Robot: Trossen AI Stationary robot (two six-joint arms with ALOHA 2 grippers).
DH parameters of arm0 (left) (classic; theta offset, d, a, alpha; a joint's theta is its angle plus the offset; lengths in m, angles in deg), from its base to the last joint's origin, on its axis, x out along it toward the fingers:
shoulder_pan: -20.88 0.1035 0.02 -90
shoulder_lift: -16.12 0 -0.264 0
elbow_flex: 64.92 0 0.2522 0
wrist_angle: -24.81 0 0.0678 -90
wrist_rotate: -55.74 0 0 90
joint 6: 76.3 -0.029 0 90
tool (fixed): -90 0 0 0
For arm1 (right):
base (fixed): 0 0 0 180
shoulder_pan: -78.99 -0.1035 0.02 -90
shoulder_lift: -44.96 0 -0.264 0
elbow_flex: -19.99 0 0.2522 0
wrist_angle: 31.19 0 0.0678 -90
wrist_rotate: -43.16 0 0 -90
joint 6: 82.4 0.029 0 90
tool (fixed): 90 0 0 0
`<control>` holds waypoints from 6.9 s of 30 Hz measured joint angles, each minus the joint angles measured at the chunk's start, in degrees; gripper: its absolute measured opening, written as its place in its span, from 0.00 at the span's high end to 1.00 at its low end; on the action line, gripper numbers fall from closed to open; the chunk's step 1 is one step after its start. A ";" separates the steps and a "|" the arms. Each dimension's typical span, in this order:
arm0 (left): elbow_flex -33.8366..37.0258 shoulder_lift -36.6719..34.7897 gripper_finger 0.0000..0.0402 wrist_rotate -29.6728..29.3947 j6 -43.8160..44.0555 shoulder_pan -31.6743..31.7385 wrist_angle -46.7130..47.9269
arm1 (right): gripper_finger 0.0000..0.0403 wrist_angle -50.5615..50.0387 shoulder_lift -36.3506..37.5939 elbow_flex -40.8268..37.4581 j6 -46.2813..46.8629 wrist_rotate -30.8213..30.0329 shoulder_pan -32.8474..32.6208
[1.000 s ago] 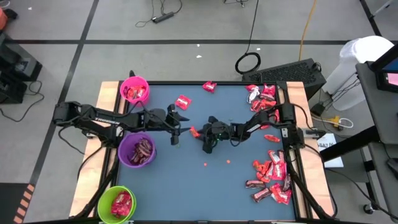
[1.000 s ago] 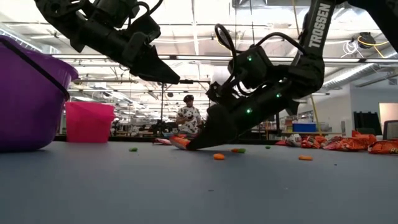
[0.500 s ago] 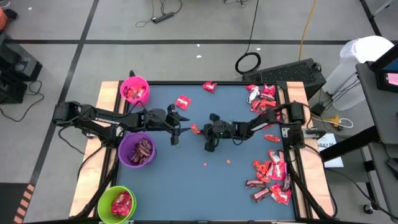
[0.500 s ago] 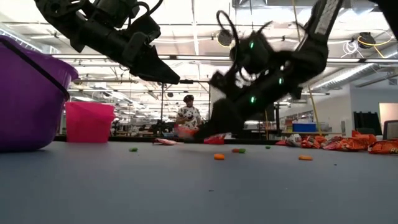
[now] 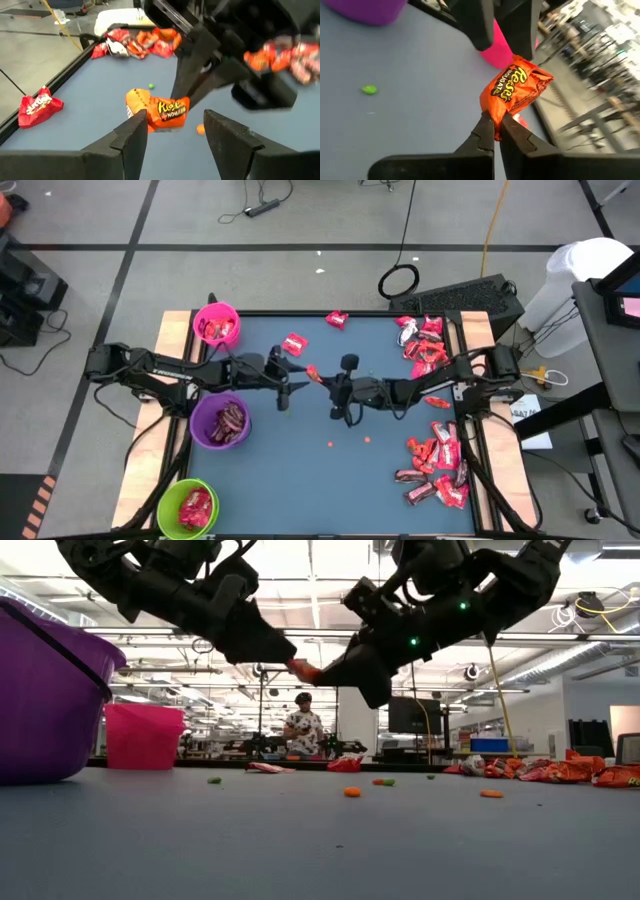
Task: Organize candy in baskets
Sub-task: Put the orange chocolate into the pink bucket
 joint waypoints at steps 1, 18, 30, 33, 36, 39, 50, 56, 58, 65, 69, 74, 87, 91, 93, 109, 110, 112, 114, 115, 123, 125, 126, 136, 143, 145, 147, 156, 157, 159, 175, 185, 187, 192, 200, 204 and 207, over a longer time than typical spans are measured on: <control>0.00 0.00 0.51 -0.03 0.95 0.02 -0.47 | 1.00 0.40 0.00 0.00 -1.02 -0.94 -0.23; -0.02 0.00 0.51 -0.99 9.06 0.08 -7.26 | 1.00 8.71 0.02 0.00 -7.91 -5.80 -2.59; -0.02 0.04 0.57 2.58 9.00 -0.02 -7.93 | 1.00 12.53 0.07 0.00 -6.58 -1.15 -2.65; -0.02 0.04 0.67 2.56 8.03 -0.04 -8.16 | 0.99 12.55 0.07 0.00 -4.39 -1.13 -2.61; -0.02 0.03 0.76 2.56 6.66 -0.04 -8.30 | 0.97 12.54 0.07 0.00 -0.97 -0.90 -2.27; -0.02 0.03 0.82 2.38 6.38 -0.04 -8.22 | 0.91 12.48 0.07 0.00 1.92 -0.64 -2.10; -4.81 -7.41 0.81 -6.39 0.97 0.99 13.01 | 0.64 -1.77 7.67 0.07 4.01 -4.88 -6.43; -13.09 -13.30 0.80 -14.32 1.01 3.06 36.43 | 0.62 -14.89 10.67 0.07 12.16 -4.67 -4.72; -15.79 -14.19 0.80 -17.13 1.01 4.09 44.09 | 0.62 -17.43 10.37 0.04 15.13 -4.54 -3.71; -20.60 -15.76 0.80 -19.87 1.02 11.14 62.76 | 0.62 -21.30 6.27 0.04 23.05 -4.37 -0.35; -20.76 -15.74 0.80 -25.07 1.05 17.92 70.05 | 0.62 -21.57 3.68 0.04 24.27 -4.33 0.46; -20.76 -15.74 0.80 -26.32 0.96 27.31 72.31 | 0.61 -21.34 1.95 0.04 25.27 -4.33 0.69; -20.76 -10.55 0.77 -26.36 -2.03 42.55 71.77 | 0.61 -21.04 1.53 0.04 26.51 -4.34 0.69; -20.76 -8.11 0.66 -24.58 -2.87 43.76 73.10 | 0.61 -21.03 1.53 0.04 26.51 -4.34 0.69; -20.76 -7.56 0.58 -22.85 -4.61 43.94 73.11 | 0.61 -21.04 1.53 0.04 26.51 -4.34 0.69; -20.79 -17.93 0.41 1.46 -5.15 32.70 57.50 | 0.61 -20.33 1.96 0.02 29.05 -4.45 0.89; -20.09 -18.55 0.41 4.28 -5.38 31.25 55.62 | 0.61 -20.71 2.43 0.00 29.05 -4.47 0.89; -18.70 -19.29 0.41 8.61 -6.06 28.32 52.42 | 0.61 -22.29 4.24 0.00 29.07 -4.49 0.89; -16.96 -19.94 0.41 10.41 -6.45 25.16 49.28 | 0.61 -25.41 6.67 0.00 29.10 -4.63 1.12; -15.94 -20.16 0.41 10.47 -6.34 23.74 47.68 | 0.61 -27.53 8.00 0.00 29.37 -4.64 1.38; -6.21 -20.33 0.41 9.84 -3.48 14.06 34.74 | 0.61 -48.82 20.46 0.02 35.89 -4.76 6.86; -3.65 -20.33 0.41 9.71 -3.04 12.39 30.83 | 0.57 -54.22 23.09 0.02 39.17 -4.64 9.38; -2.26 -20.33 0.41 9.68 -2.43 11.75 28.22 | 0.55 -57.16 24.22 0.02 41.04 -4.68 10.80; 7.44 -20.33 0.41 9.35 0.79 9.32 13.62 | 0.27 -79.91 26.79 0.02 52.68 -2.83 26.67; 8.55 -20.35 0.41 6.60 -0.42 8.84 12.36 | 0.27 -80.85 24.77 0.02 54.33 2.88 34.19; 8.55 -20.35 0.41 6.62 -0.46 8.49 12.44 | 0.29 -80.77 23.73 0.02 55.76 4.92 35.76; 8.55 -20.35 0.41 6.62 -0.46 8.08 12.63 | 0.30 -80.99 22.50 0.02 56.08 5.55 37.03; 8.55 -20.35 0.41 6.64 -0.48 6.59 12.87 | 0.40 -78.43 15.57 -1.65 54.62 5.79 40.66; 8.55 -20.35 0.41 6.67 -0.48 6.57 12.87 | 0.42 -77.70 14.91 -1.68 54.01 5.78 40.83; 8.55 -20.35 0.41 6.65 -0.48 6.59 12.88 | 0.46 -76.77 14.08 -1.68 53.16 5.78 41.18; 8.55 -20.35 0.41 6.67 -0.46 6.59 12.91 | 0.98 -77.17 13.18 -1.73 47.01 6.11 41.87; 8.55 -20.35 0.41 6.67 -0.45 6.59 12.91 | 1.00 -77.90 14.58 -1.73 45.43 11.84 37.30; 8.55 -20.35 0.41 6.67 -0.44 6.59 12.89 | 1.00 -78.18 15.71 -1.73 46.41 13.60 34.91; 8.55 -20.35 0.41 6.67 -0.48 6.59 12.63 | 1.00 -78.05 17.78 -0.77 47.64 16.76 27.57; 8.55 -20.35 0.41 6.67 -0.48 6.59 12.31 | 1.00 -71.90 17.11 -0.22 44.63 22.31 16.76; 8.55 -20.35 0.41 6.67 -0.48 6.59 12.32 | 0.97 -70.69 16.98 -0.22 50.22 20.58 15.51; 8.55 -20.35 0.41 6.67 -0.48 6.59 12.37 | 0.88 -72.64 17.59 -0.22 54.46 20.54 16.28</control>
